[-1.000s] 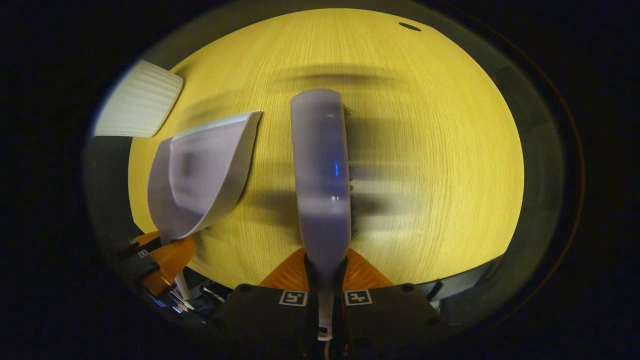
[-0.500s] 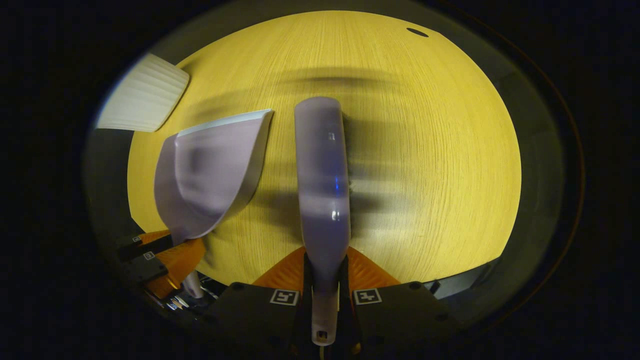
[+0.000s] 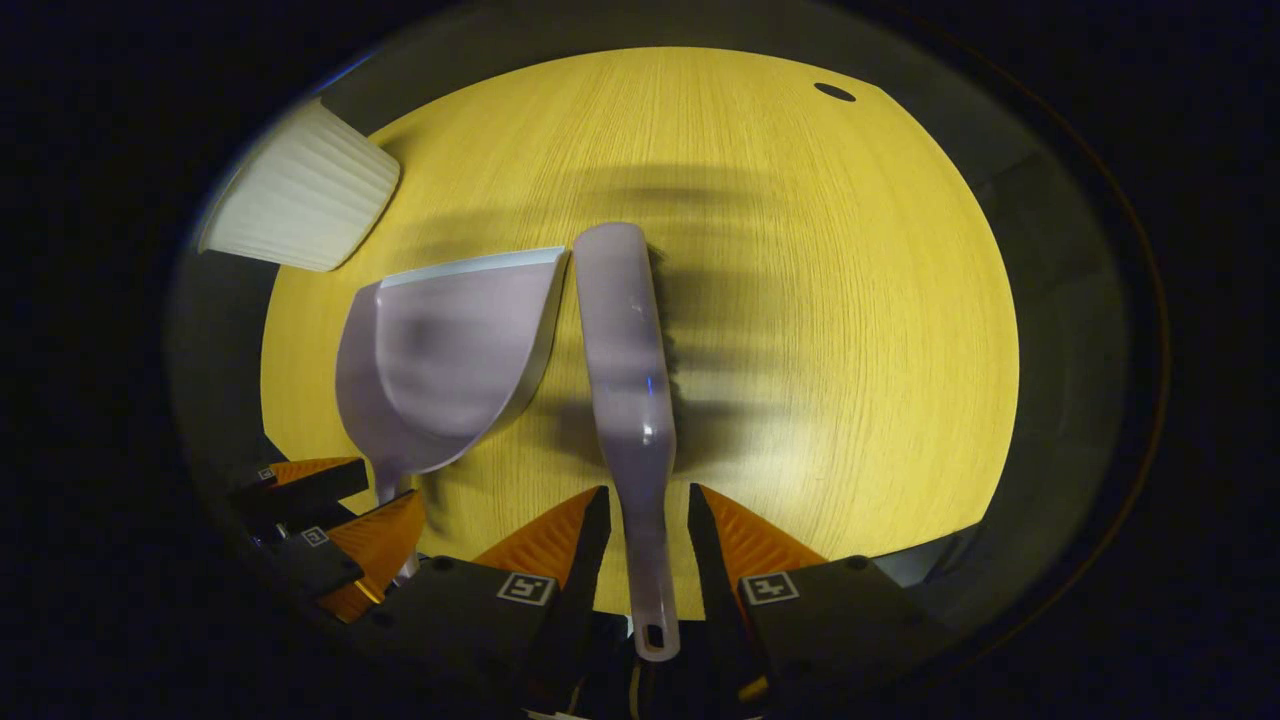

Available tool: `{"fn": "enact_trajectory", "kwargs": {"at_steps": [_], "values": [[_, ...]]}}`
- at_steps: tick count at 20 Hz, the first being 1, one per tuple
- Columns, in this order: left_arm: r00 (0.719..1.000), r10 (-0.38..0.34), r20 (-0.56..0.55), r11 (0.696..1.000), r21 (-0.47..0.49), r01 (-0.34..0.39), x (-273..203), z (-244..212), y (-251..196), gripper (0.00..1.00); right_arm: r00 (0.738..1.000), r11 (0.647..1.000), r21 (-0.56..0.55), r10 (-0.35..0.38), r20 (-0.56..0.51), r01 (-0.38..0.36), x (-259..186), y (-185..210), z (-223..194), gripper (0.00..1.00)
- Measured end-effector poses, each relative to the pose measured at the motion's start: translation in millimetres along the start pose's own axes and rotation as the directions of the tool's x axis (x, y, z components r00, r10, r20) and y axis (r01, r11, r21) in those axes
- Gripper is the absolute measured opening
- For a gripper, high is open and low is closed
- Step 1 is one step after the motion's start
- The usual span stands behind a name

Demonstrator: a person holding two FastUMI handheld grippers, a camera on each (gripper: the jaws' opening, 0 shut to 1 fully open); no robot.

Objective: Pick up the small broom and dustpan from the desktop, sweep the trash into the dustpan with the broom, and then empty the trash into the garbage bin.

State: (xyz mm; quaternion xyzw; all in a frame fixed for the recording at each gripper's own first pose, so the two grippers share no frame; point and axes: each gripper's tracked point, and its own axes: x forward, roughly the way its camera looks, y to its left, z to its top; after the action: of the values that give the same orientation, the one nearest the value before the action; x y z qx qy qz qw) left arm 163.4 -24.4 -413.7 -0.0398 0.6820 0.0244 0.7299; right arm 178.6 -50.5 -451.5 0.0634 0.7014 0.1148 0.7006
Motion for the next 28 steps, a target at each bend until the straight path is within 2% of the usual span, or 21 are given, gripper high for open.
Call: {"fn": "enact_trajectory", "kwargs": {"at_steps": [2,3,5,6,7,8,11,12,13,14,15,17,18,19,21,22,23,25,27,28], "values": [[1.000,0.004,0.017,1.000,0.003,-0.004,-6.7,0.2,0.0,0.69,1.000,1.000,-0.006,0.008,0.018,-0.008,-6.5,2.5,0.2,0.75],[1.000,0.009,0.028,1.000,0.003,-0.010,-11.2,-0.8,0.9,0.70,1.000,1.000,-0.014,0.004,0.028,-0.004,-9.7,1.8,0.3,0.69],[0.998,0.008,0.059,1.000,0.008,-0.008,-23.0,-2.4,0.5,0.73,0.998,1.000,-0.028,0.009,0.056,-0.008,-19.5,4.3,1.7,0.68],[0.996,0.015,0.084,0.999,0.028,-0.017,-29.3,-3.4,2.5,0.73,0.997,0.999,-0.042,0.013,0.076,-0.010,-28.7,6.1,2.4,0.76],[0.991,0.045,0.126,0.997,0.059,-0.053,-37.3,-2.1,9.3,0.75,0.994,0.998,-0.062,0.017,0.104,-0.011,-39.0,6.3,4.4,0.78],[0.982,0.083,0.170,0.991,0.088,-0.099,-45.4,-1.0,15.8,0.81,0.991,0.996,-0.084,0.025,0.134,-0.014,-52.2,7.8,5.6,0.82],[0.947,0.113,0.299,0.981,0.120,-0.155,-75.2,0.1,16.4,0.81,0.971,0.988,-0.152,0.037,0.238,0.000,-94.0,10.3,11.3,0.84],[0.931,0.119,0.346,0.976,0.131,-0.174,-88.3,0.4,17.8,0.81,0.958,0.985,-0.173,0.045,0.282,0.005,-107.0,12.0,14.3,0.96],[0.901,0.155,0.406,0.964,0.138,-0.228,-102.6,5.1,23.9,0.82,0.945,0.983,-0.186,0.051,0.322,0.010,-122.6,12.0,17.1,0.97],[0.864,0.186,0.468,0.951,0.136,-0.278,-117.9,11.5,29.2,0.82,0.931,0.982,-0.186,0.060,0.359,0.008,-138.2,15.1,17.7,0.89],[0.830,0.193,0.523,0.947,0.123,-0.297,-132.9,17.5,29.5,0.82,0.916,0.982,-0.187,0.075,0.395,0.001,-151.8,19.5,19.4,0.97],[0.789,0.141,0.598,0.965,0.096,-0.245,-159.8,16.2,18.1,0.82,0.868,0.982,-0.188,0.091,0.488,0.003,-183.6,24.2,26.6,0.97],[0.765,0.111,0.634,0.973,0.088,-0.214,-174.4,18.1,15.2,0.82,0.837,0.982,-0.189,0.092,0.539,0.014,-201.3,25.3,30.3,0.97],[0.724,0.081,0.685,0.979,0.083,-0.188,-193.8,19.4,11.3,0.82,0.801,0.981,-0.193,0.093,0.592,0.028,-216.4,25.3,33.2,0.97],[0.621,0.041,0.783,0.984,0.076,-0.161,-230.1,21.4,3.5,0.82,0.696,0.980,-0.187,0.093,0.712,0.061,-253.2,23.3,43.0,0.97],[0.559,0.026,0.829,0.987,0.069,-0.148,-253.4,22.2,0.8,0.82,0.629,0.981,-0.181,0.097,0.771,0.071,-273.3,22.9,48.1,0.97],[0.499,0.013,0.866,0.987,0.069,-0.145,-274.2,23.7,-0.6,0.82,0.550,0.983,-0.161,0.089,0.831,0.084,-288.8,20.2,52.2,0.97],[0.404,0.064,0.913,0.985,0.009,-0.175,-298.6,16.6,5.7,0.82,0.409,0.987,-0.127,0.077,0.909,0.095,-318.2,17.6,59.9,0.96],[0.274,0.079,0.958,0.985,-0.032,-0.170,-327.0,8.5,2.5,0.82,0.275,0.986,-0.098,0.059,0.960,0.132,-335.7,18.3,64.2,0.96],[0.183,0.066,0.981,0.988,-0.039,-0.149,-342.4,6.6,-3.7,0.82,0.208,0.984,-0.092,0.058,0.976,0.155,-352.0,21.6,62.8,0.96]]}}
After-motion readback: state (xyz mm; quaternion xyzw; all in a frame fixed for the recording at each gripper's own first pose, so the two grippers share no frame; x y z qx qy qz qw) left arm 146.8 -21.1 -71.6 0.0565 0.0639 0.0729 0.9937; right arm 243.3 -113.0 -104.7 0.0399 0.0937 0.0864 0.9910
